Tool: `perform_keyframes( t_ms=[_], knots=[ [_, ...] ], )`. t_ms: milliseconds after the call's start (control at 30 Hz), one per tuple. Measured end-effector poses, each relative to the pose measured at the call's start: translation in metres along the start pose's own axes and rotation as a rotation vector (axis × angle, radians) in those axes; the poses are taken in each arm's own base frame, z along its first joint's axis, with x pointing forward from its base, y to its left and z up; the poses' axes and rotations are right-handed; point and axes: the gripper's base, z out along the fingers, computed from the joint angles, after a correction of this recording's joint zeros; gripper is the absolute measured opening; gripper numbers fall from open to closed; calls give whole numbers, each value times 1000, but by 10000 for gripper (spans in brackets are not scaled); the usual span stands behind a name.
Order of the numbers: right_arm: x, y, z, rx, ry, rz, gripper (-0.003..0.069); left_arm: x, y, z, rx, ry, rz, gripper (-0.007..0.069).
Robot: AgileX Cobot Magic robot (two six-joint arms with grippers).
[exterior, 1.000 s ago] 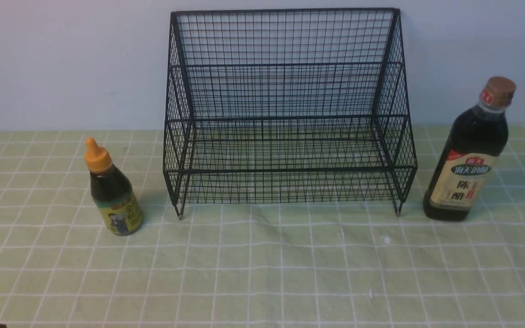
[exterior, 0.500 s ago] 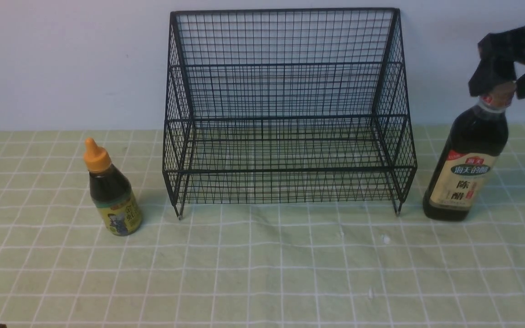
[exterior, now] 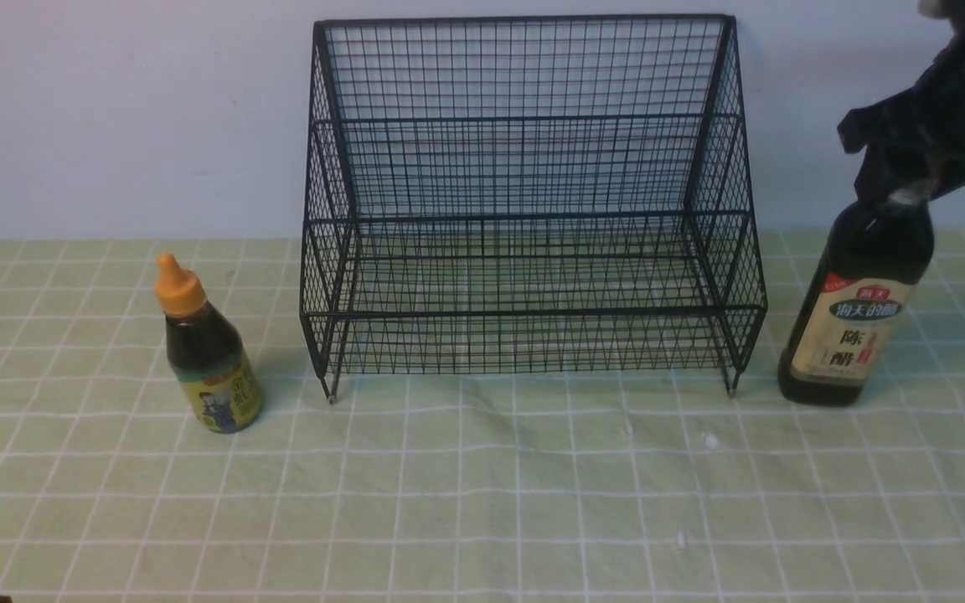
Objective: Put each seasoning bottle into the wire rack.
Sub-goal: Use the right arm to grab the condiment bottle closest to it, then use the right arm to put the condiment bottle back on the shelf
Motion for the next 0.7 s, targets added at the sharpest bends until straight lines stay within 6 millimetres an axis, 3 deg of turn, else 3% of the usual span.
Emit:
perform_keyframes(
  t_ms=[133, 267, 367, 433, 700],
  knots=[
    [3, 1, -7, -4, 5, -16, 331, 0, 0, 0, 0, 0, 0, -7],
    [8, 1, -32, -3, -29, -28, 327, 0, 0, 0, 0, 0, 0, -7],
    [13, 1, -60, -2, -86, -31, 327, 0, 0, 0, 0, 0, 0, -7],
    [22, 2, -96, 0, -171, -35, 327, 0, 0, 0, 0, 0, 0, -7],
    [40, 13, -162, -105, -387, -61, 327, 0, 0, 0, 0, 0, 0, -7]
  ],
)
